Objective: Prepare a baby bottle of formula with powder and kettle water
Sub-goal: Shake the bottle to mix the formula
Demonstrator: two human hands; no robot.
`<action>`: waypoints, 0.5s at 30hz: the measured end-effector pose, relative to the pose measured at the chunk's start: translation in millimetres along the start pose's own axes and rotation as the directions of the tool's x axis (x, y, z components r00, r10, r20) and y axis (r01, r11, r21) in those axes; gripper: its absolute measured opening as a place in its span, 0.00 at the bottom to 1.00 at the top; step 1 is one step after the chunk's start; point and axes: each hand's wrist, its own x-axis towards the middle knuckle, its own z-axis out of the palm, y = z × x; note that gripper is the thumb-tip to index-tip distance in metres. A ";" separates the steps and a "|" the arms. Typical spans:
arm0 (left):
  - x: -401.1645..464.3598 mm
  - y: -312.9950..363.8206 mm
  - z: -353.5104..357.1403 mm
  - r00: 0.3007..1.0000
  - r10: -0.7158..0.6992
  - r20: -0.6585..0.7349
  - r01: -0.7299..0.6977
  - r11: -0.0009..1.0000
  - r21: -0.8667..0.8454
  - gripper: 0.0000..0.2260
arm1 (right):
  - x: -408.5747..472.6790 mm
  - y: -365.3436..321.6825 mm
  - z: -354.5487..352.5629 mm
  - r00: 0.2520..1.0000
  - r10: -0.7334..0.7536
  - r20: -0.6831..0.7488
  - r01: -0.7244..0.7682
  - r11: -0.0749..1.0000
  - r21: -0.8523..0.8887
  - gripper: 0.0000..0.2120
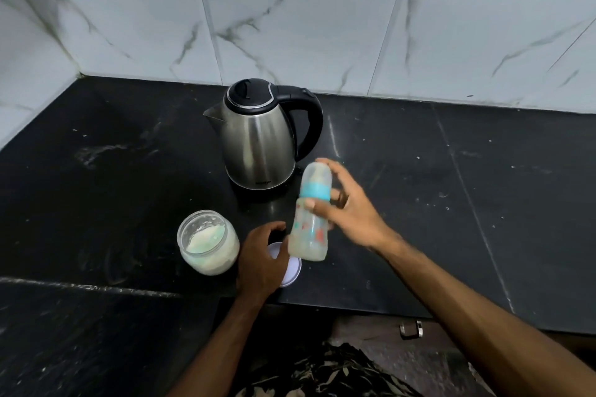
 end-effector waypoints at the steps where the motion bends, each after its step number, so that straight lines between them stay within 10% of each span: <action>1: 0.0 -0.4 0.0 1.000 0.003 0.003 -0.003 1.000 0.006 0.13 | -0.5 1.4 -1.2 1.000 -0.016 0.023 0.017 0.999 -0.033 0.29; 7: -0.5 7.7 -1.2 1.000 0.027 -0.012 -0.027 1.000 0.001 0.12 | 20.3 -19.7 -13.3 0.885 -0.025 -0.466 0.177 0.942 0.285 0.25; 12: 1.2 2.6 -1.3 1.000 -0.017 0.018 0.017 0.999 0.028 0.13 | -7.3 -1.2 0.9 1.000 0.023 0.001 -0.023 0.999 0.034 0.30; 15: 0.5 3.9 -1.5 1.000 0.021 -0.008 -0.020 0.999 0.040 0.11 | -0.3 -10.5 -5.6 0.989 -0.063 -0.130 0.072 0.995 0.064 0.31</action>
